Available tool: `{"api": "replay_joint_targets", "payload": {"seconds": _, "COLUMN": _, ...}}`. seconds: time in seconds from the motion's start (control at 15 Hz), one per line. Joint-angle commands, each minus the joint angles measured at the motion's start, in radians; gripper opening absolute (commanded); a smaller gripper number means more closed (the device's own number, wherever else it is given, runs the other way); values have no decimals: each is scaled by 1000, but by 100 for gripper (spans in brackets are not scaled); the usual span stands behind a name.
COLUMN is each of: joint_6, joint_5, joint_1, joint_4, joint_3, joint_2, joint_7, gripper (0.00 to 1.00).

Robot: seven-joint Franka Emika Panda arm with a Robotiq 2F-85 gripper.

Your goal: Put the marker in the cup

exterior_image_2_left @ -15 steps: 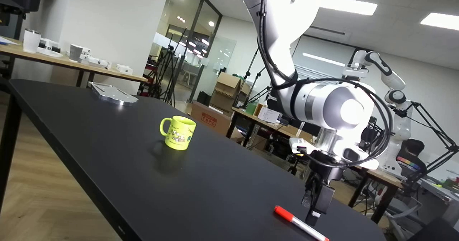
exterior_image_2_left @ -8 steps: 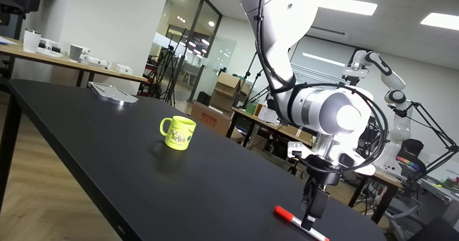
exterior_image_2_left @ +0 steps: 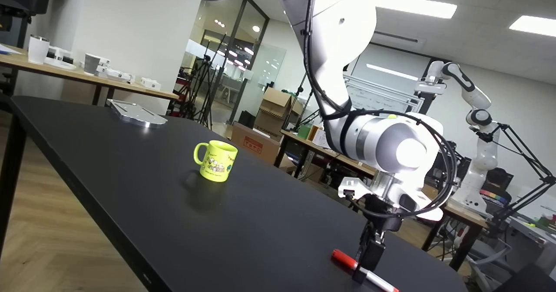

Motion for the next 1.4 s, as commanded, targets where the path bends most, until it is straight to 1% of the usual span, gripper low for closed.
{"api": "replay_joint_targets", "payload": {"seconds": 0.0, "joint_6": 28, "joint_5": 16, "joint_1": 11, "joint_4": -15, "joint_3": 3, "joint_2": -3, "joint_7": 40, "gripper": 40}}
{"api": "replay_joint_targets", "payload": {"seconds": 0.2, "joint_6": 29, "joint_5": 16, "joint_1": 17, "joint_4": -18, "joint_3": 1, "joint_2": -8, "joint_7": 45, "gripper": 20}}
{"api": "replay_joint_targets", "payload": {"seconds": 0.33, "joint_6": 0, "joint_5": 9, "joint_1": 18, "joint_4": -13, "joint_3": 1, "joint_2": -6, "joint_7": 34, "gripper": 6}}
{"api": "replay_joint_targets", "payload": {"seconds": 0.4, "joint_6": -24, "joint_5": 6, "joint_1": 17, "joint_4": -9, "joint_3": 6, "joint_2": -7, "joint_7": 21, "gripper": 2}}
{"api": "replay_joint_targets", "payload": {"seconds": 0.47, "joint_6": -44, "joint_5": 10, "joint_1": 13, "joint_4": -6, "joint_3": 16, "joint_2": -10, "joint_7": 6, "gripper": 6}}
{"api": "replay_joint_targets", "payload": {"seconds": 0.53, "joint_6": -62, "joint_5": 22, "joint_1": 4, "joint_4": -5, "joint_3": 36, "joint_2": -20, "joint_7": -21, "gripper": 6}}
{"api": "replay_joint_targets", "payload": {"seconds": 0.8, "joint_6": -142, "joint_5": 80, "joint_1": -6, "joint_4": -7, "joint_3": 104, "joint_2": -57, "joint_7": -45, "gripper": 6}}
{"api": "replay_joint_targets", "payload": {"seconds": 1.0, "joint_6": -188, "joint_5": 104, "joint_1": 12, "joint_4": -21, "joint_3": 140, "joint_2": -85, "joint_7": -47, "gripper": 6}}
{"api": "replay_joint_targets", "payload": {"seconds": 1.33, "joint_6": -299, "joint_5": 84, "joint_1": 58, "joint_4": -40, "joint_3": 164, "joint_2": -151, "joint_7": -37, "gripper": 6}}
